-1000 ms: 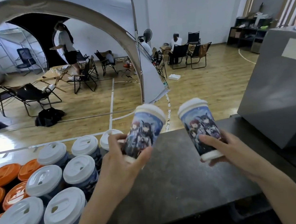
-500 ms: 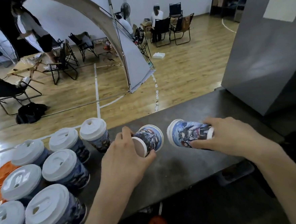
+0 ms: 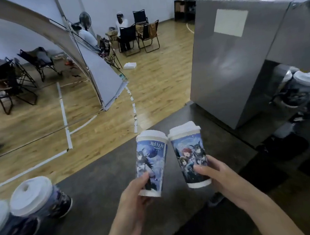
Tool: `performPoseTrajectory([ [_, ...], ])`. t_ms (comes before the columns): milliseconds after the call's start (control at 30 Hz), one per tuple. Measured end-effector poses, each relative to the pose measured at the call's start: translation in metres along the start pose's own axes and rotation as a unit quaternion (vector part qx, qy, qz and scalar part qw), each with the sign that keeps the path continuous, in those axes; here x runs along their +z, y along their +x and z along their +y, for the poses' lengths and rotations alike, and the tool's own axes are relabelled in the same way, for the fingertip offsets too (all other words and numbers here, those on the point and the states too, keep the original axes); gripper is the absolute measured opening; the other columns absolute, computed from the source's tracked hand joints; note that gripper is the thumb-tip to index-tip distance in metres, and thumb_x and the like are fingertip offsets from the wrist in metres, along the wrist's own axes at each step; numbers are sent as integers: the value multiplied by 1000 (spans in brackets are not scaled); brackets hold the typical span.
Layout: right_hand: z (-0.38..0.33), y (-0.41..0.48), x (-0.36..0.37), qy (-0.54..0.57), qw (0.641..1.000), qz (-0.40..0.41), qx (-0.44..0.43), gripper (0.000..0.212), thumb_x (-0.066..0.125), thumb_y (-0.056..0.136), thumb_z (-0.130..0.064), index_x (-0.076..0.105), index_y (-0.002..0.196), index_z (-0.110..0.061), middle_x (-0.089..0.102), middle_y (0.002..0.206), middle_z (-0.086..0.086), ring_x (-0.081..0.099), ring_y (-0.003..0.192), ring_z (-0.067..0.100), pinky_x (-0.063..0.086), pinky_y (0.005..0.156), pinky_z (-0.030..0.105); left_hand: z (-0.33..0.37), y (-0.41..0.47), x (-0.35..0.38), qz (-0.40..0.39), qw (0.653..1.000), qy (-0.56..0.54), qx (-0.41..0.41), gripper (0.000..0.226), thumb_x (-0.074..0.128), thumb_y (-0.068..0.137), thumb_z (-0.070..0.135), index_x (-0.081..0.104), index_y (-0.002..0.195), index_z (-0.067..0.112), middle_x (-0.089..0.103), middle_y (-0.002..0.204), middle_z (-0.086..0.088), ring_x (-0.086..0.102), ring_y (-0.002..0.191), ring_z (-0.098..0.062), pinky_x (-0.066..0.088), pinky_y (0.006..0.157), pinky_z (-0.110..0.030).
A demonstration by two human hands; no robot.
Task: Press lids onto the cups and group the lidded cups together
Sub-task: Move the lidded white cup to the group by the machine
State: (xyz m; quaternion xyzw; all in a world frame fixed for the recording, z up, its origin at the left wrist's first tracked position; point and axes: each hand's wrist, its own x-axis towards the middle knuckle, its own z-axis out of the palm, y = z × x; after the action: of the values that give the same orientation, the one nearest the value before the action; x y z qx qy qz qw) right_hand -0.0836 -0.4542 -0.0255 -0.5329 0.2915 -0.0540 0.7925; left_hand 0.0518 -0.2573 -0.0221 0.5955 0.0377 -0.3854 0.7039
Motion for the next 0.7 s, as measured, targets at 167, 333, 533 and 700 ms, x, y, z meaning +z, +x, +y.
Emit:
performPoseTrajectory([
  [167,-2,37,-32,-86,991,72,-74,67,95,64,-31,63,122,-24,76,114,-9,71,106,9,55,90,26,-8,56,46,-52,973,205,95,75,99,55,25,67,122,13,80,104,2,76,97,-15,59,78,-26],
  [333,-18,96,-76,-180,960,143,-163,70,94,60,-30,61,122,-24,73,113,-15,68,109,3,52,84,15,-2,136,96,-83,921,334,185,81,96,54,32,60,126,30,75,117,14,70,110,-5,60,95,-37],
  [533,-25,145,-108,-283,896,251,-232,67,94,68,-23,57,124,-23,64,120,-12,61,108,-4,44,85,0,18,242,153,-77,889,371,259,82,96,64,27,58,136,16,68,133,7,64,124,-12,57,102,-44],
  [700,-17,160,-116,-314,860,293,-277,70,92,69,-23,58,130,-11,65,126,-5,58,120,2,41,98,4,17,277,184,-128,867,377,299,66,93,75,15,55,128,25,66,123,18,64,119,-5,53,95,-21],
])
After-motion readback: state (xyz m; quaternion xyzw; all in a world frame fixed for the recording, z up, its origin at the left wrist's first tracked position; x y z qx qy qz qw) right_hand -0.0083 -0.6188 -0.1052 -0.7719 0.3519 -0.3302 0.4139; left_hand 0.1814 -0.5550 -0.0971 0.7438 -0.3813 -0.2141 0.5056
